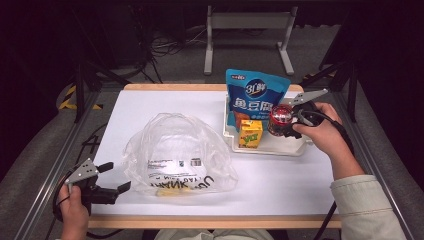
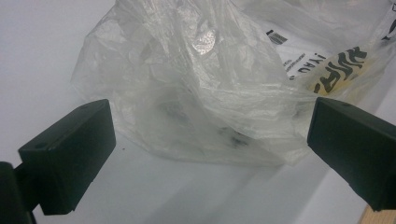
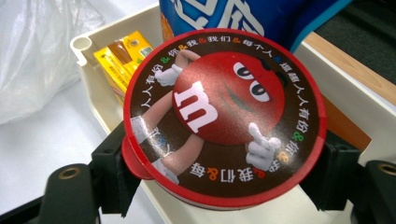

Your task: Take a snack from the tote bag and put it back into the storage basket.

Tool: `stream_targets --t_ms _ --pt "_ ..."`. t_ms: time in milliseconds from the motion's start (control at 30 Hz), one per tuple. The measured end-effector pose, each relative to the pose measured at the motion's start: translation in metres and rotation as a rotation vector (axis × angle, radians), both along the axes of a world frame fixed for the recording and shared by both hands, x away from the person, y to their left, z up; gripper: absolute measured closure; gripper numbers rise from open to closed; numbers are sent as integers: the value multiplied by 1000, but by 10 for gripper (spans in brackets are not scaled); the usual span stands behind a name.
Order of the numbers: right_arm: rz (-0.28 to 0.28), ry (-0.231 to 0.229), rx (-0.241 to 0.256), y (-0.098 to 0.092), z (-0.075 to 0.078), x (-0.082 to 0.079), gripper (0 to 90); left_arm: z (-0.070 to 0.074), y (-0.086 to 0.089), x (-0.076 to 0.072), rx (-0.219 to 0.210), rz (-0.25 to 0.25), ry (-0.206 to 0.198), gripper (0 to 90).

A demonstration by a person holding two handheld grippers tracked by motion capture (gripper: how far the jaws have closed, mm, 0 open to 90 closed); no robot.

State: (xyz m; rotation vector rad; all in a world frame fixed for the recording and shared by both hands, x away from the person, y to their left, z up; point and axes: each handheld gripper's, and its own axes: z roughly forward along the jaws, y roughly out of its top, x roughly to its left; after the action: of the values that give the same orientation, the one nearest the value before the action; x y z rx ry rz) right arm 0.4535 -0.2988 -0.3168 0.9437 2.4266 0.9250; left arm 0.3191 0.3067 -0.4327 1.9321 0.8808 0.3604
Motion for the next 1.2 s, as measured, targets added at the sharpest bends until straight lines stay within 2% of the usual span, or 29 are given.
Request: stream_targets --t_ms 400,1200 --pt "11 18 -15 -5 -20 8 258 0 0 0 1 0 -2 15" --pt "30 64 -44 -3 -51 16 258 0 4 -6 1 14 -1 15"
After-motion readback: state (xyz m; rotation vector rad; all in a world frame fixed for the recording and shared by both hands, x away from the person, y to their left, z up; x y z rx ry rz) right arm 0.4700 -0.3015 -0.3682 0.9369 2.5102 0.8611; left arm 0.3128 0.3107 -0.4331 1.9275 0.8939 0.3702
